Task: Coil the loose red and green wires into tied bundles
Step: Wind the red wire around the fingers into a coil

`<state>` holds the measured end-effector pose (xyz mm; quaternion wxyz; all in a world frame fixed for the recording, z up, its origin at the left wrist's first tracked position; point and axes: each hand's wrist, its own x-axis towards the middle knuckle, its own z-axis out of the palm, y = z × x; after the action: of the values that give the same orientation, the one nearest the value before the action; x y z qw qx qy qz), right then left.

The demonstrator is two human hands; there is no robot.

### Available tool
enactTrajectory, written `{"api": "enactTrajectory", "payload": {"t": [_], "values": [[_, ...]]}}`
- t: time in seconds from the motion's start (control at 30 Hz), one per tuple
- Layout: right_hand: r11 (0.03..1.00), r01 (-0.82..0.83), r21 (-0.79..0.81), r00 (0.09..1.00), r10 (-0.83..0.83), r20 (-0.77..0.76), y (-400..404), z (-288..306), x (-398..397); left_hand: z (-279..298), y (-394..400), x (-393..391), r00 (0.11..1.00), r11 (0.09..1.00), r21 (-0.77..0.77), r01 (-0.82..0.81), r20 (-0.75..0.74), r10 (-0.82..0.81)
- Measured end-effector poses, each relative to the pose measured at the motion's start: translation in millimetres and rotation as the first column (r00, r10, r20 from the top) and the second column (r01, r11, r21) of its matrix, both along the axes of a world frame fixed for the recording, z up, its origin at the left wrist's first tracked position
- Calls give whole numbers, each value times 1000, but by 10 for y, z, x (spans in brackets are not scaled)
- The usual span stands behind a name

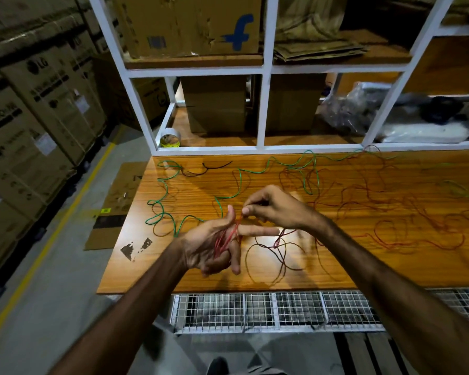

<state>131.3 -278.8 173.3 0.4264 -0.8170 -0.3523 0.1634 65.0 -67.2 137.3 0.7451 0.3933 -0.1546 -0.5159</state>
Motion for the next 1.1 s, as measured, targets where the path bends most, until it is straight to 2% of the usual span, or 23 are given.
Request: {"api": "enactTrajectory", "payload": {"t": [0.1, 0.2, 0.27, 0.33, 0.4, 0.5, 0.53, 0.6, 0.67, 0.77, 0.83, 0.9, 1.0, 1.03, 1.1], "values": [[997, 33, 76, 999, -31, -21, 42, -84, -29, -48, -50, -52, 993, 952, -304, 30, -100, -63], [991, 78, 111, 997, -76, -23, 76, -200, -68, -48, -97, -103, 992, 884, -465, 40, -87, -90], [988, 95, 121, 994, -100, 32, 97, -291, -104, 35, -115, -124, 993, 839, -543, -23, -110, -44], [987, 127, 98, 988, -135, 80, 108, -364, -157, 169, -133, -114, 980, 779, -601, -179, -180, 86], [987, 154, 43, 981, -158, 110, 124, -435, -201, 232, -141, -39, 923, 711, -589, -385, -269, 276], [985, 159, -61, 976, -147, 162, 186, -463, -239, 196, -176, 130, 729, 607, -407, -683, -324, 604], [982, 159, -100, 976, -142, 163, 212, -448, -244, 183, -209, 180, 651, 569, -324, -756, -278, 706], [974, 151, -170, 979, -123, 165, 253, -418, -226, 170, -300, 254, 495, 478, -164, -863, -85, 865], [961, 140, -237, 978, -97, 183, 255, -400, -190, 114, -398, 306, 371, 385, -81, -919, 149, 917], [954, 119, -276, 984, -77, 158, 190, -367, -142, 37, -467, 356, 239, 292, -45, -955, 464, 853], [951, 107, -289, 986, -63, 156, 169, -336, -145, 33, -446, 383, 155, 214, -25, -977, 607, 780], [947, 83, -311, 985, -32, 167, 171, -303, -149, 32, -430, 376, 120, 194, -13, -981, 743, 658], [933, 60, -354, 982, 9, 191, 174, -231, -116, -40, -388, 346, 198, 330, 83, -940, 922, 332], [929, 52, -366, 981, 22, 195, 159, -195, -100, -57, -364, 343, 236, 401, 133, -907, 947, 220], [919, 11, -394, 980, 69, 188, 108, -122, -66, -33, -317, 328, 370, 513, 285, -810, 927, 69]]}}
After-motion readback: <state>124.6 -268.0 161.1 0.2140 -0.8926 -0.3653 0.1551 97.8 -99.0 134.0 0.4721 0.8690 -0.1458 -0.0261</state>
